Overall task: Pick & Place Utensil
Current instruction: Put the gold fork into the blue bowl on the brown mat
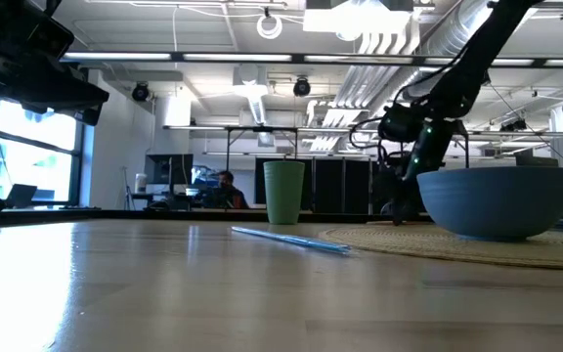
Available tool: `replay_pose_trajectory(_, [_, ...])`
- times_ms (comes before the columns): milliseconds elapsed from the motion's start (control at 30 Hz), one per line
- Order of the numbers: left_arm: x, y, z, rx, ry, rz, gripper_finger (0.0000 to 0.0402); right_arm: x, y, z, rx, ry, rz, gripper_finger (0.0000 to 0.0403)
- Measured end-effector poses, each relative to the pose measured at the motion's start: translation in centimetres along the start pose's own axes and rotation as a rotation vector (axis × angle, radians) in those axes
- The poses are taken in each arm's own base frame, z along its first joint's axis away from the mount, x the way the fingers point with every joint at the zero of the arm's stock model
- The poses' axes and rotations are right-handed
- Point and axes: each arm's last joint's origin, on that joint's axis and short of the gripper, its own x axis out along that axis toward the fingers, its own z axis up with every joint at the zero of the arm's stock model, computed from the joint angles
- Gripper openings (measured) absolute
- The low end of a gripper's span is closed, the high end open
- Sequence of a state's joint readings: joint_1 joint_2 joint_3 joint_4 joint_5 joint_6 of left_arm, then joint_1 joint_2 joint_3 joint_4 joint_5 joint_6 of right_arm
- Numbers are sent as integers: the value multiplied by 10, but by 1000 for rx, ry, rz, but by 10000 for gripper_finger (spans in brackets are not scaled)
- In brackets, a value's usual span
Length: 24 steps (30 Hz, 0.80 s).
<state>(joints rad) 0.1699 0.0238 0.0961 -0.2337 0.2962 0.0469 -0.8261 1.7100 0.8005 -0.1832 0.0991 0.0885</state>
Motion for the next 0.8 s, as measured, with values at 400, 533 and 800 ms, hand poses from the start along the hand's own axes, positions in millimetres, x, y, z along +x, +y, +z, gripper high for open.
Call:
replay_pose_trajectory(400, [0, 0, 0, 0, 0, 1, 10, -9, -7, 1, 35, 181, 29, 83])
replay_pose_trajectory(533, [0, 0, 0, 0, 0, 1, 10, -7, -8, -1, 35, 165, 37, 62])
replay_pose_trajectory(800, [0, 0, 0, 0, 0, 3, 10, -6, -8, 0, 28, 142, 51, 16])
